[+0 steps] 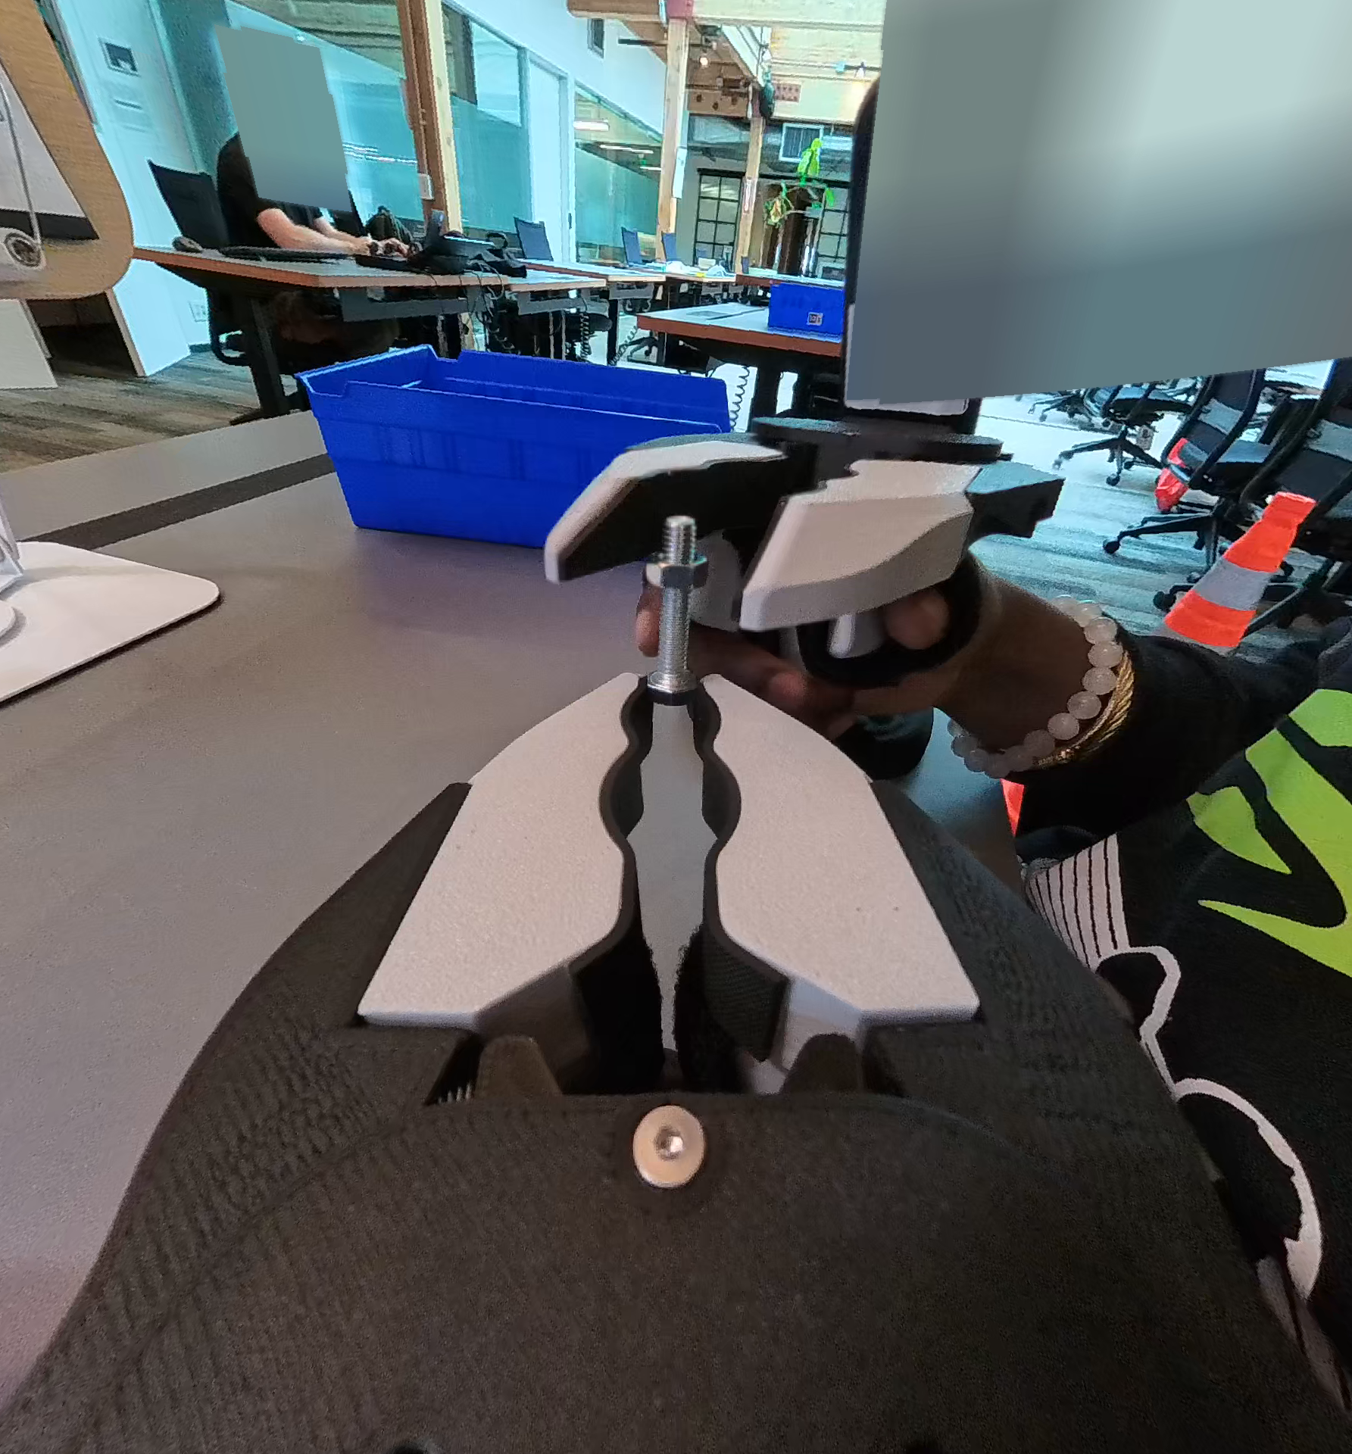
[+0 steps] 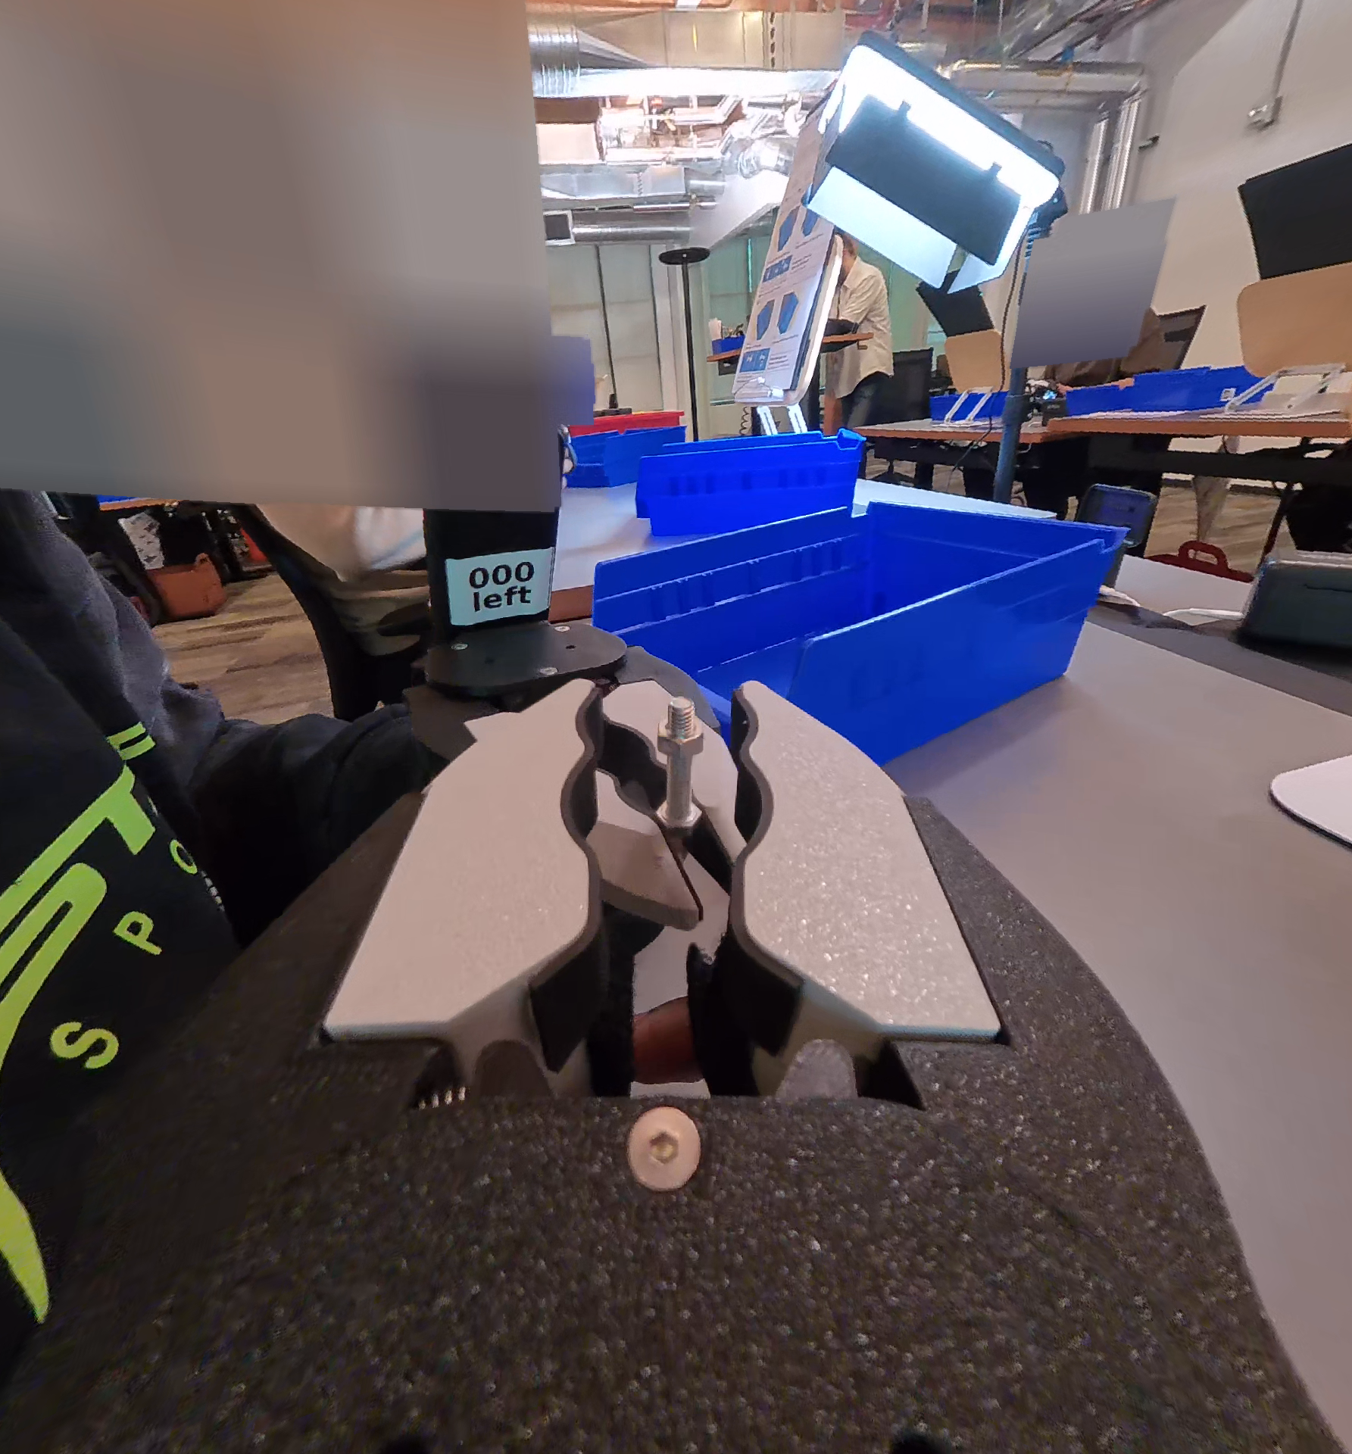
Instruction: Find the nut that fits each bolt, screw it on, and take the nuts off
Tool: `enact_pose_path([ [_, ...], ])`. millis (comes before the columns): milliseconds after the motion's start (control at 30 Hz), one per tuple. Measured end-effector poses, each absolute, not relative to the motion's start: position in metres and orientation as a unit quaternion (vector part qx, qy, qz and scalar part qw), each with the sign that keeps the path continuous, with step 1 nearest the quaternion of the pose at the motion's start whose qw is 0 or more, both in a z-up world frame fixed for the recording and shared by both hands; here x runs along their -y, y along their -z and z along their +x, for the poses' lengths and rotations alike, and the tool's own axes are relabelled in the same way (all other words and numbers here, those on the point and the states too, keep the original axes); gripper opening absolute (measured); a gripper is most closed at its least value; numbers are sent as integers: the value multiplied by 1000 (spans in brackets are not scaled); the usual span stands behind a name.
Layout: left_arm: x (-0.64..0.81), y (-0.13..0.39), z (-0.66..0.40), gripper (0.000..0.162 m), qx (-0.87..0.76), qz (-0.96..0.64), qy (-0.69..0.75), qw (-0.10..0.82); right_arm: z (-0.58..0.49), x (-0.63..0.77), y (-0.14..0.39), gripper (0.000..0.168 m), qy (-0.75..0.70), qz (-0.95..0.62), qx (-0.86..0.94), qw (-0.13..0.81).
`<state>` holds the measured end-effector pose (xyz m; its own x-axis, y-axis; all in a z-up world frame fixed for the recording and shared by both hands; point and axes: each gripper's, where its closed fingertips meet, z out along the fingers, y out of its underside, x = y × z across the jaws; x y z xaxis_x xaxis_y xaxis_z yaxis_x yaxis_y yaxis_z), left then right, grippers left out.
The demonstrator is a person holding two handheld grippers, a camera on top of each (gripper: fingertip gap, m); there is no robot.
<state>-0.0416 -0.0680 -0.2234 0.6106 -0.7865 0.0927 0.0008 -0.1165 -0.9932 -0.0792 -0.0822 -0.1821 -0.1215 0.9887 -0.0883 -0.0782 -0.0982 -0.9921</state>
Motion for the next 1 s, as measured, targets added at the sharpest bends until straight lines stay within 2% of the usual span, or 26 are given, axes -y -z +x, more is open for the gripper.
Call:
enact_pose_path([
  [300,67,223,-43,10,-287,-671,330,598,-73,84,185,27,-568,-475,487,463],
  [500,65,222,-45,10,-279,-672,333,599,-56,80,185,17,-569,-482,475,468],
  [767,67,224,-42,10,-290,-673,330,596,-72,78,183,30,-570,-477,480,466],
  [1000,67,225,-41,10,-293,-674,330,593,-83,86,185,28,-572,-467,501,450],
])
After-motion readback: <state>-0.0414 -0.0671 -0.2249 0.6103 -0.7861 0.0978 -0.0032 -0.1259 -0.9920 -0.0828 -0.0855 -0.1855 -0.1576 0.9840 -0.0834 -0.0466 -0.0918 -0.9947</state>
